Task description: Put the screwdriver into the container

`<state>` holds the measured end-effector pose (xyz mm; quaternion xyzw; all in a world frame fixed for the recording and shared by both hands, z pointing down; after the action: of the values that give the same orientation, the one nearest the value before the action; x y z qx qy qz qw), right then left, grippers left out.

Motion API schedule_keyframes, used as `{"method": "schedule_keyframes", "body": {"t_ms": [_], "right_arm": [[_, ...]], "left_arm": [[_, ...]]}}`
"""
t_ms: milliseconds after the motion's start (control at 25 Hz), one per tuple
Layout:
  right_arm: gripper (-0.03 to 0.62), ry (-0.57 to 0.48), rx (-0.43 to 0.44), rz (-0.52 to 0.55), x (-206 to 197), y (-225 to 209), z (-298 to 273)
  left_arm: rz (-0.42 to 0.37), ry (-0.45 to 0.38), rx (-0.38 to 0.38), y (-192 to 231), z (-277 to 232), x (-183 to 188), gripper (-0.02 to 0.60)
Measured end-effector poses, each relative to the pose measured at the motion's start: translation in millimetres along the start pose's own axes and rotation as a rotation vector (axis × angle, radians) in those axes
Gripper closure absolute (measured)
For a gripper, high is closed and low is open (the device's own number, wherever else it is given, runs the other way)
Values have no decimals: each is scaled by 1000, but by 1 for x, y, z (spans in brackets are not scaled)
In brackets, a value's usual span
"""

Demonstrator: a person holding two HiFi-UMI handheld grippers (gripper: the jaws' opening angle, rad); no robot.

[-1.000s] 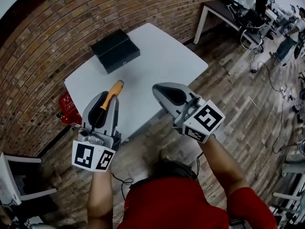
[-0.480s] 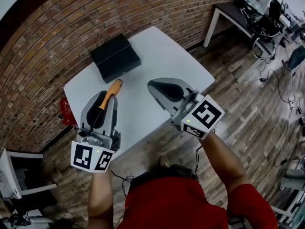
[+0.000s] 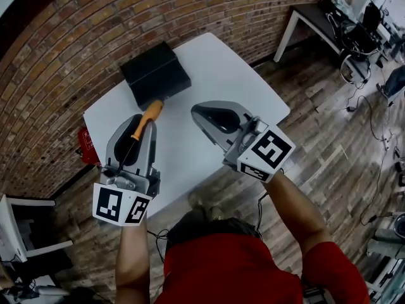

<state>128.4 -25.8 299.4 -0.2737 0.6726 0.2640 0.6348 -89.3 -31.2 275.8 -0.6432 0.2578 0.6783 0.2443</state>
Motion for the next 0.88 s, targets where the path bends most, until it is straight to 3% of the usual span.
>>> {"method": "schedule_keyframes", "body": {"t_ms": [320,600,720,880], "right_arm": [[560,4,-9,25,7,-25,-51],[555,10,72,79,6,-37,-104],[445,27,97,132,10,-41,-120],[420,71,128,236,11,-49,-136]], "left_arm": [[5,-17,-26,45,-20,1,482],[30,-14,-70,91,-32,-1,482],[43,-13,-85,105,-39,-3,482],[62,-7,-96,113,-49,-7,482]]}}
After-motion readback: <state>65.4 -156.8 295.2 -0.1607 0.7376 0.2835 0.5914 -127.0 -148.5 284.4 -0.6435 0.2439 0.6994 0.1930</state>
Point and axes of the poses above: the fingertips, and each gripper's own axes: z backward along the fingers, y to its left, x out of its top, the point moved 9 cm from there along z, backward along the fingers, and after that the axes turned 7 degrees about y, right-handed, at the moved point
